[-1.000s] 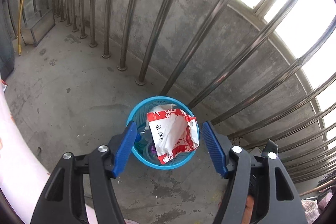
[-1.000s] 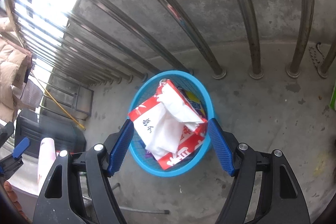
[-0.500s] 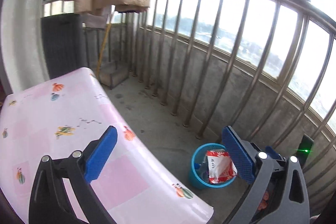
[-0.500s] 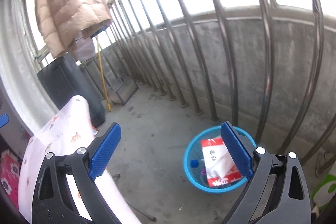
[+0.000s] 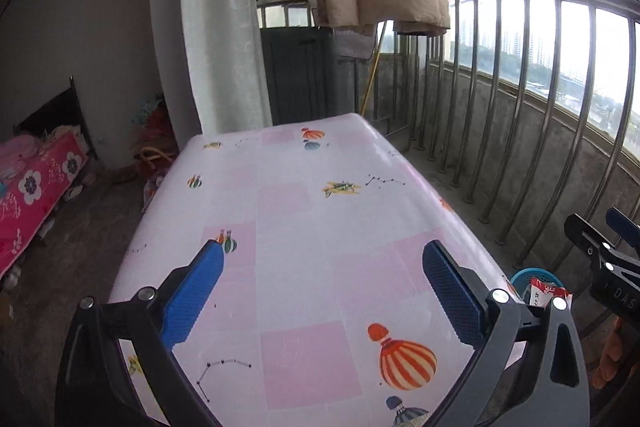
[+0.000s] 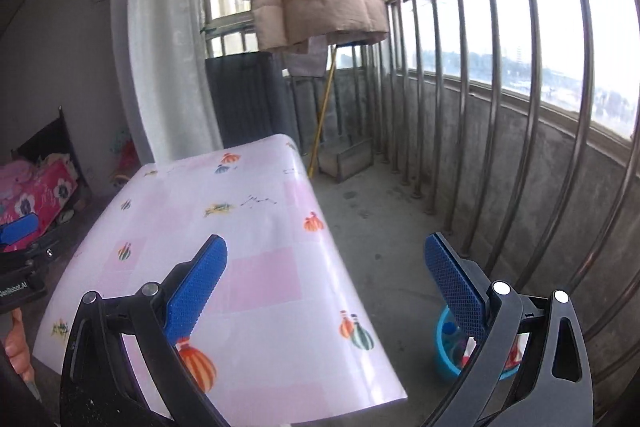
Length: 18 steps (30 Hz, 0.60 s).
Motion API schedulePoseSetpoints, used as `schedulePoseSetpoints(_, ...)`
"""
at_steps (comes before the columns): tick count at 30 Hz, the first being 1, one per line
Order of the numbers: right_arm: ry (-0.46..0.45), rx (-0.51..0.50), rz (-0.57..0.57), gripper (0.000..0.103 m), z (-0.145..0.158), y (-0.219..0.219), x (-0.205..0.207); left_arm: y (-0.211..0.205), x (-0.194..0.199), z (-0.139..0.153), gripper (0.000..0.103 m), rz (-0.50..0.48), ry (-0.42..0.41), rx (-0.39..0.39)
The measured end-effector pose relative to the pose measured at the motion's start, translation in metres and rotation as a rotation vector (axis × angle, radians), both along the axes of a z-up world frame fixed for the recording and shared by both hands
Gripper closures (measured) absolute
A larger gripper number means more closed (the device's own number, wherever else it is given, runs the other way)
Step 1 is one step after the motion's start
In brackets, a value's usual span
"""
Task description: Collect trash
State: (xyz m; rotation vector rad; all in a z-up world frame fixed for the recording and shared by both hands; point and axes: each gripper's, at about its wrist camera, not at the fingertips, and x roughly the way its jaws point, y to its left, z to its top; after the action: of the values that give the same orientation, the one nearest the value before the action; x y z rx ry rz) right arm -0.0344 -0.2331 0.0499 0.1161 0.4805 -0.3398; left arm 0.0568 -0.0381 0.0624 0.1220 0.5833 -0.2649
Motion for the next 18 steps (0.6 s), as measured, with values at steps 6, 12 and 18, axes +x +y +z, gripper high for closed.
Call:
schedulePoseSetpoints(6,0.258,0.017,0.075,0.008,-0.023,0.033,0.016,0.023,-0.008,-0.05,0.005,0.095,0.215,-0.035)
schedulePoseSetpoints(12,0.498,0.004,0.034,0.008,-0.063,0.043,0.009,0.013,-0.011,-0.076,0.005,0.093,0.333,0.041)
schedulePoseSetpoints(18,0.572,0.064,-0.058,0.008,-0.082,0.031,-0.006,0.005,-0.01,-0.083,0.005,0.069,0.363,0.07)
